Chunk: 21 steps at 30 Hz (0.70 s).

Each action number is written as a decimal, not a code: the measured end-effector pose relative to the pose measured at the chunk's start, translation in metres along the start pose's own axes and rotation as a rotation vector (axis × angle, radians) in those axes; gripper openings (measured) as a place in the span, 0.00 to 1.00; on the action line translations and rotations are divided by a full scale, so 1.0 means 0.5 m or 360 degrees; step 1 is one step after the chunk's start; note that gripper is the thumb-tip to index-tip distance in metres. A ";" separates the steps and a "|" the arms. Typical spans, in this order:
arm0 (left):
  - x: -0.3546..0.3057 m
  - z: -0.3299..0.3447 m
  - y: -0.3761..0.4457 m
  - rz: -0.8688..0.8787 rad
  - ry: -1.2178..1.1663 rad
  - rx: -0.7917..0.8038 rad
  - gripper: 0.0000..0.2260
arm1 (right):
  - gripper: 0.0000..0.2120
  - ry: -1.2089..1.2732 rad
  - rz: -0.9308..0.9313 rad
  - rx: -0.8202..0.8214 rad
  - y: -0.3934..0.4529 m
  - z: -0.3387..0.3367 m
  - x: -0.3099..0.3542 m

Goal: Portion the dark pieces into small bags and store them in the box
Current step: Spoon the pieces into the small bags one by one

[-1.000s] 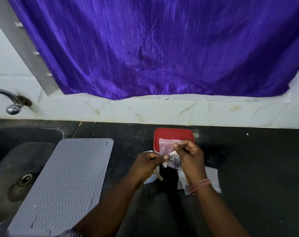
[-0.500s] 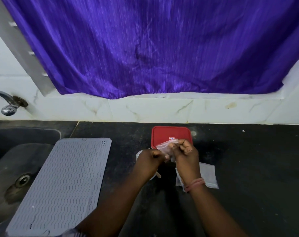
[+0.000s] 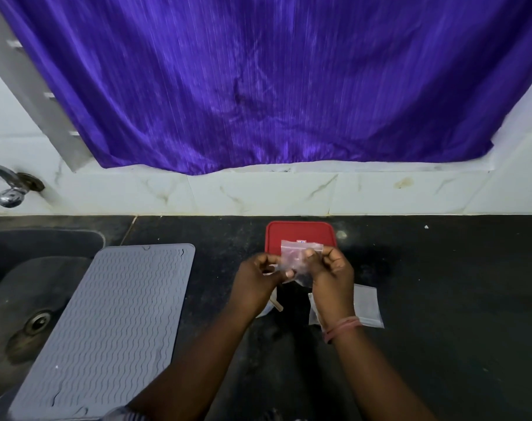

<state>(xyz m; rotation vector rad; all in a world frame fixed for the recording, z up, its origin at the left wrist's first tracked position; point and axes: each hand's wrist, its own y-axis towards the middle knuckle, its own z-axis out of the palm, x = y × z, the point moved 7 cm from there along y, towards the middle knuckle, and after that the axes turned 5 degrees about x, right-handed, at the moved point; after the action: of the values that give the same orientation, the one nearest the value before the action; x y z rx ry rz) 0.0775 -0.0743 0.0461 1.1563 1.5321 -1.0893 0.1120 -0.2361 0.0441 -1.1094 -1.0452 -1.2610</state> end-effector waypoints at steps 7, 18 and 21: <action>-0.045 0.023 -0.013 0.0067 -0.0333 0.0069 0.06 | 0.04 -0.0030 0.0022 0.0087 -0.006 -0.002 -0.006; -0.018 0.072 -0.016 0.0015 -0.0328 0.0113 0.08 | 0.08 -0.0240 -0.0077 0.0099 -0.032 -0.030 -0.011; -0.011 0.088 -0.020 0.0016 -0.0193 0.0105 0.09 | 0.09 -0.0143 -0.0028 0.0167 -0.037 -0.042 -0.018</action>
<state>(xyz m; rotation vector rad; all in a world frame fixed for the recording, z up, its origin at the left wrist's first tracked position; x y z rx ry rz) 0.0749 -0.1196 0.0439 1.1201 1.4043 -1.1893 0.0927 -0.2550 0.0324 -1.0863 -1.1774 -1.1651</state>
